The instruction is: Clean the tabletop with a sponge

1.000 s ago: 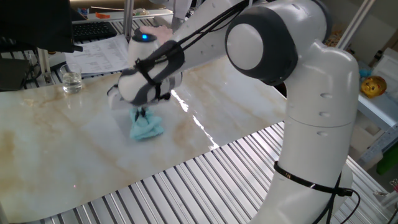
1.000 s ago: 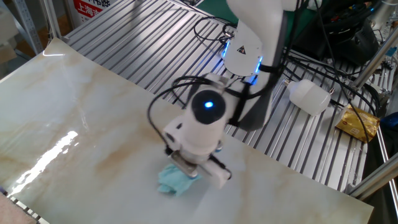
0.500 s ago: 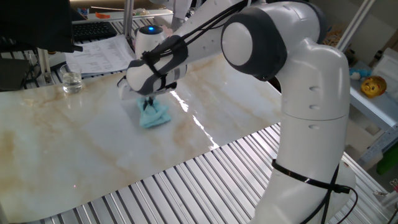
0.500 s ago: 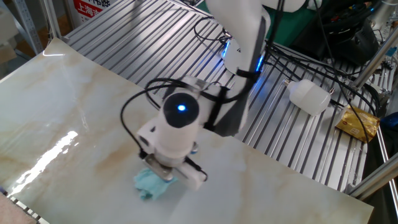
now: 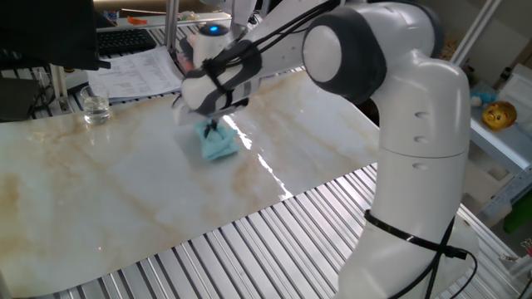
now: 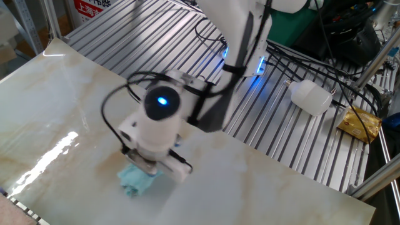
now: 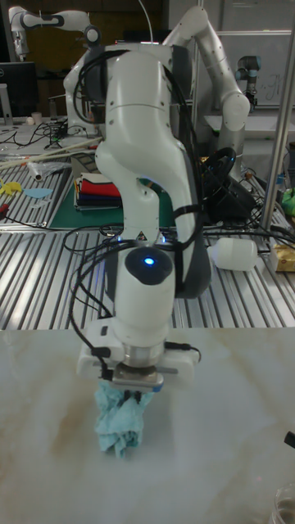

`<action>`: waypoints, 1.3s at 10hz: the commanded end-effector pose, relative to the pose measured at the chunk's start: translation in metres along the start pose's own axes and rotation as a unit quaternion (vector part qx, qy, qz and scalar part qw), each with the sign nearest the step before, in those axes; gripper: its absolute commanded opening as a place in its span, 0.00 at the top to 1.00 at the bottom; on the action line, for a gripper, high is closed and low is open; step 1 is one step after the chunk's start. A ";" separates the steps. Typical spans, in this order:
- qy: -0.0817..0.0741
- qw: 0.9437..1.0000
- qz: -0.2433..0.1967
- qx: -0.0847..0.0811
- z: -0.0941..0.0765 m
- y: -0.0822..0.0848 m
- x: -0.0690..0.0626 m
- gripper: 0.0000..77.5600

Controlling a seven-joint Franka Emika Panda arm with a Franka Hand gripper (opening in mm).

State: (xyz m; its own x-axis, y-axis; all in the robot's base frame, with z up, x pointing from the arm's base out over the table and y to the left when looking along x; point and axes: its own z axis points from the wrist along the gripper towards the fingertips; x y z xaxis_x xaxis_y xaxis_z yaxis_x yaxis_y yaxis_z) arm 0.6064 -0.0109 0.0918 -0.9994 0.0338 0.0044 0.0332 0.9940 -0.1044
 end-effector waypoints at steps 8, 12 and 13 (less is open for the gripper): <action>-0.005 0.998 -0.059 -0.016 -0.035 -0.094 -0.003 0.98; -0.002 0.998 -0.053 -0.019 -0.025 -0.112 -0.002 0.98; -0.002 0.998 -0.053 -0.019 -0.025 -0.112 -0.002 0.98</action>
State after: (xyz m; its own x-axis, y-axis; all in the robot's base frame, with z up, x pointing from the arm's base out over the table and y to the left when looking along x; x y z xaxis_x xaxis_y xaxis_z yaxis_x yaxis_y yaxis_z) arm 0.6041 -0.1183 0.1277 -0.9974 -0.0714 0.0133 -0.0721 0.9952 -0.0665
